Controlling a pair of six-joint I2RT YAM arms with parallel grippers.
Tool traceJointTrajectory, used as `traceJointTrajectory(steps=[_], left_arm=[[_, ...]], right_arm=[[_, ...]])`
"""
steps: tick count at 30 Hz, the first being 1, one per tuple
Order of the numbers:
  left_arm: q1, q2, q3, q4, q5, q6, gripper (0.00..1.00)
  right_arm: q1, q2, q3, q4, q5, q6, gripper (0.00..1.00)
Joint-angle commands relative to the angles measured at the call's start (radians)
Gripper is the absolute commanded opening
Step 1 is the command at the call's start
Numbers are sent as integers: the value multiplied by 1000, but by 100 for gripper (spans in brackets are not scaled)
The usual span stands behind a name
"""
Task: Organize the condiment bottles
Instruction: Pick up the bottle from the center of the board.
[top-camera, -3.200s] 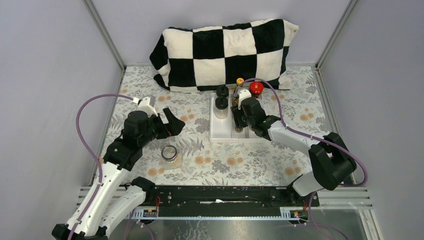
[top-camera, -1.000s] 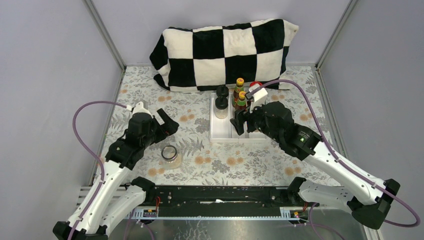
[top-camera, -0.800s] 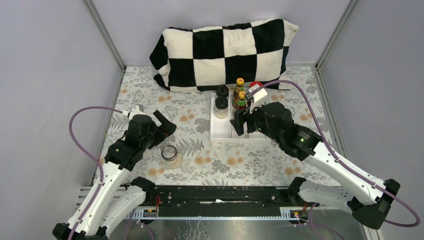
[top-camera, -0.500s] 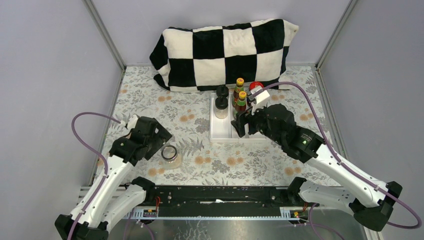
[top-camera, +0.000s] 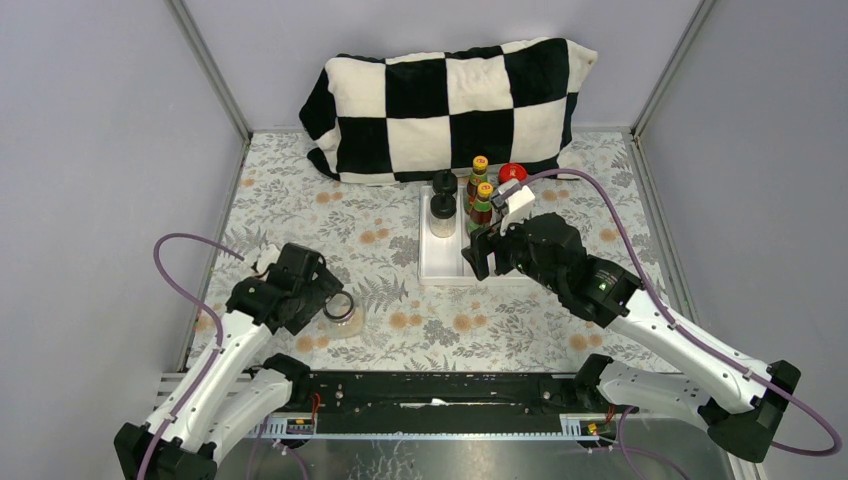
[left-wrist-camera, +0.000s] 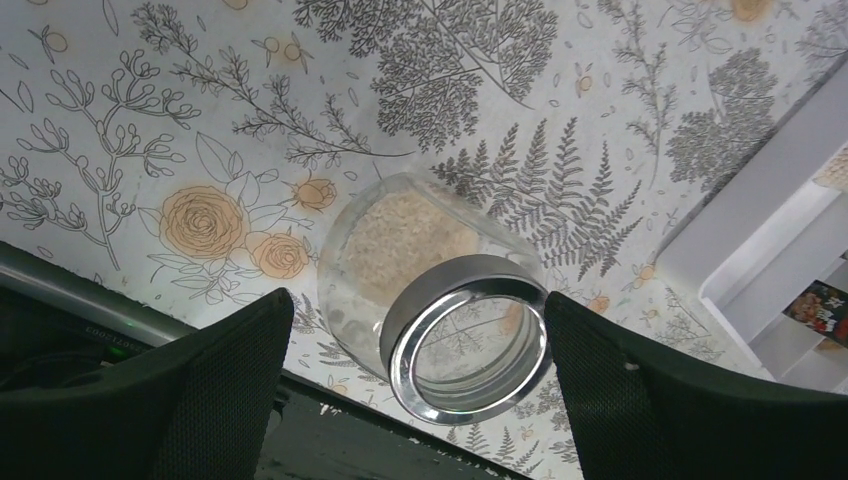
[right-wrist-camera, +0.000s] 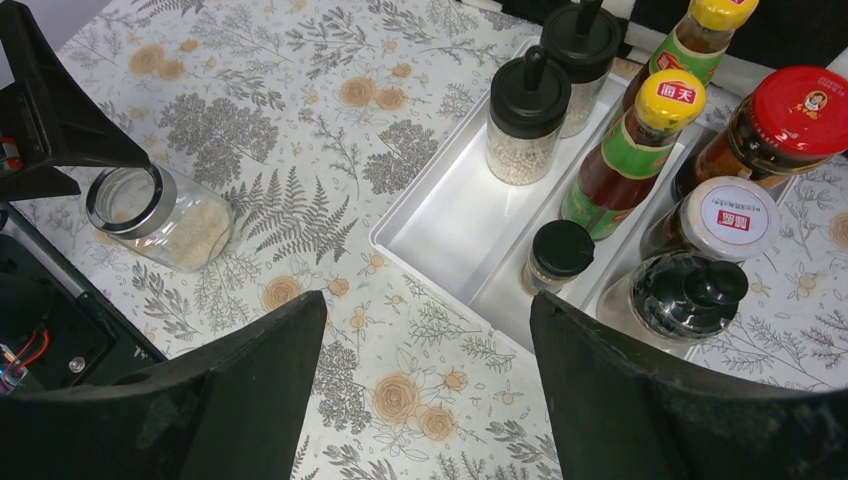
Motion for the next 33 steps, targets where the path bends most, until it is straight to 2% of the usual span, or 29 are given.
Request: traceJointTrajectory(steps=[1, 16, 33], left_arm=[[1, 10, -27, 8, 18, 13, 99], [1, -75, 73, -129, 192, -33, 99], [1, -103, 55, -170, 237, -284, 99]], right_arm=[[9, -17, -6, 40, -18, 11, 82], [11, -15, -41, 65, -20, 11, 82], [11, -53, -86, 82, -17, 16, 82]])
